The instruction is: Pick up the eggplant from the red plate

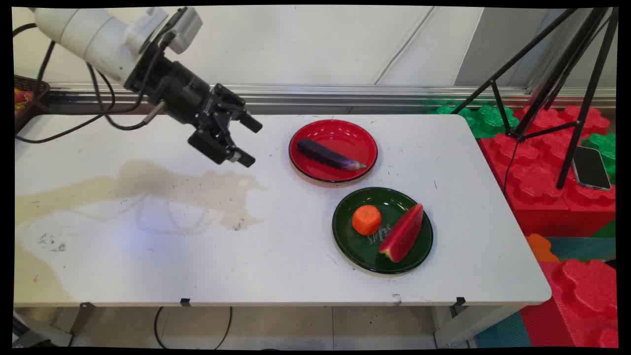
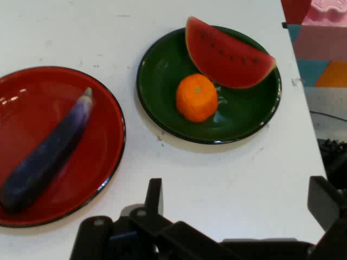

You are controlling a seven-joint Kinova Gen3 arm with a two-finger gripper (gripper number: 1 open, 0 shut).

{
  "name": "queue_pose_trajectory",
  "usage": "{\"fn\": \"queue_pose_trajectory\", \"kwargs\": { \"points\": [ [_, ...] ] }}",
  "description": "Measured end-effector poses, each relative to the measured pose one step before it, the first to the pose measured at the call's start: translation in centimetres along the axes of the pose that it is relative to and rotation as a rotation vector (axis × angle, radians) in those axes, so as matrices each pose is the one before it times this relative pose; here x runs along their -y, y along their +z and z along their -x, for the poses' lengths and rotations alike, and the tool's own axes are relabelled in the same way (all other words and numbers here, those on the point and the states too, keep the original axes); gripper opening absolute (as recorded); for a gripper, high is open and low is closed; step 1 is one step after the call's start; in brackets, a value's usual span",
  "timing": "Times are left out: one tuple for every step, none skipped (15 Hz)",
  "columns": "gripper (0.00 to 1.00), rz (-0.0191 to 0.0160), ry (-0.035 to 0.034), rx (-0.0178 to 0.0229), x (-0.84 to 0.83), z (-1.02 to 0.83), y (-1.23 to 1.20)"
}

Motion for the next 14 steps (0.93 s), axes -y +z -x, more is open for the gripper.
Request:
{"fn": "queue_pose_trajectory", "kwargs": {
  "points": [
    [1.0,-0.00814,0.00169,-0.00186,0.366,-0.264,0.238],
    [1.0,-0.00638,0.00194,-0.00049,0.364,-0.29,0.311],
    [1.0,-0.00512,0.00222,-0.00109,0.284,-0.223,0.244],
    [1.0,-0.0061,0.00372,-0.00013,0.415,-0.358,0.44],
    [1.0,-0.00617,0.00355,0.0011,0.466,-0.364,0.52],
    [1.0,-0.00297,0.00291,0.00164,0.293,-0.235,0.376],
    [1.0,-0.00624,0.00812,0.00451,0.543,-0.347,0.609],
    [1.0,-0.00563,0.00986,0.00514,0.558,-0.35,0.668],
    [1.0,-0.00414,0.007,0.0031,0.423,-0.245,0.477],
    [1.0,-0.00522,0.01067,0.00535,0.623,-0.364,0.742],
    [1.0,-0.00375,0.01031,0.00524,0.537,-0.304,0.673],
    [1.0,-0.00365,0.01316,0.00724,0.64,-0.344,0.84],
    [1.0,-0.00148,0.00977,0.00544,0.424,-0.234,0.605],
    [1.0,-0.00207,0.01082,0.00695,0.517,-0.247,0.729]
  ]
}}
